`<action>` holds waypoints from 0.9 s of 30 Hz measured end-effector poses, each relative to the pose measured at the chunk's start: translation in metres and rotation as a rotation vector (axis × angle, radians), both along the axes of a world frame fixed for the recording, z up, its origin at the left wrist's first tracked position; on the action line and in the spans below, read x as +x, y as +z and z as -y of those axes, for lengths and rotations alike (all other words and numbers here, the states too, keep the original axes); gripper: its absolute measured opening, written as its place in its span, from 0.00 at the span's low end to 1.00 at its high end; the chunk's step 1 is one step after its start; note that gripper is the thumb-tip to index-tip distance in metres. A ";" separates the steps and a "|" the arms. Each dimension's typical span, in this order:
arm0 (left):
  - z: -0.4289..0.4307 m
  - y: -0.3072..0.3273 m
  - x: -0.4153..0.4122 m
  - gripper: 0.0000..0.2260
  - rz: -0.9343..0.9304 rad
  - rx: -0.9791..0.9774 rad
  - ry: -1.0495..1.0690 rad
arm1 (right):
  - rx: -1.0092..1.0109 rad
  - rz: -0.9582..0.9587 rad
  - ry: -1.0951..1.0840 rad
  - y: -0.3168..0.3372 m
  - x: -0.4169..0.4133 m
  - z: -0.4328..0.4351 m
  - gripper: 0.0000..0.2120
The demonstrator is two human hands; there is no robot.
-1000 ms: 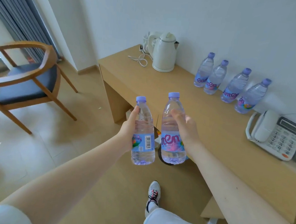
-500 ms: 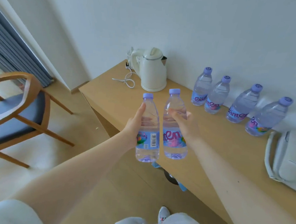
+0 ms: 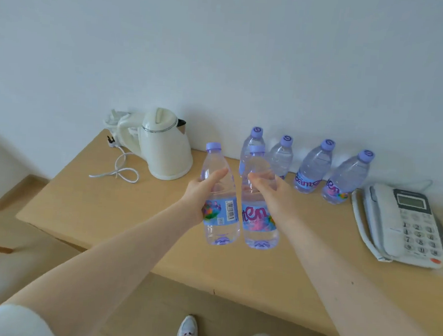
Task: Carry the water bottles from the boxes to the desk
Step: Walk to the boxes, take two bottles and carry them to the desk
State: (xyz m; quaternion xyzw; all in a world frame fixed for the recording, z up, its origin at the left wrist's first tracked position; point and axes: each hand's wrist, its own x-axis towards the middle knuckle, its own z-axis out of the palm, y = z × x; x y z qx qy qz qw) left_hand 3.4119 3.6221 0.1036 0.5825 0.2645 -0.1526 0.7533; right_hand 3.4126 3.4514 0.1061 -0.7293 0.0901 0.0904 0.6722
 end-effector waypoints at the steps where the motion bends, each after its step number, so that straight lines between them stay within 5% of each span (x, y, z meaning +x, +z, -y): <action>1: -0.002 0.001 0.009 0.26 0.015 -0.001 -0.044 | -0.001 -0.002 -0.036 0.002 0.002 -0.001 0.13; 3: -0.002 0.003 0.024 0.30 0.056 0.021 -0.121 | 0.007 0.000 -0.100 0.002 0.005 -0.002 0.14; 7: 0.011 0.005 0.044 0.31 0.126 0.104 -0.267 | -0.030 0.005 -0.200 0.000 0.004 0.006 0.33; 11: 0.034 0.004 0.055 0.20 0.217 0.219 -0.352 | -0.084 0.021 -0.316 -0.001 0.002 0.028 0.20; 15: 0.064 0.003 0.066 0.28 0.258 0.306 -0.383 | -0.101 0.071 -0.376 -0.002 0.008 0.058 0.17; 20: 0.104 -0.003 0.078 0.28 0.259 0.435 -0.441 | -0.182 0.089 -0.430 -0.009 0.018 0.102 0.27; 27: 0.150 -0.013 0.081 0.21 0.245 0.514 -0.420 | -0.192 0.080 -0.434 -0.033 0.028 0.153 0.26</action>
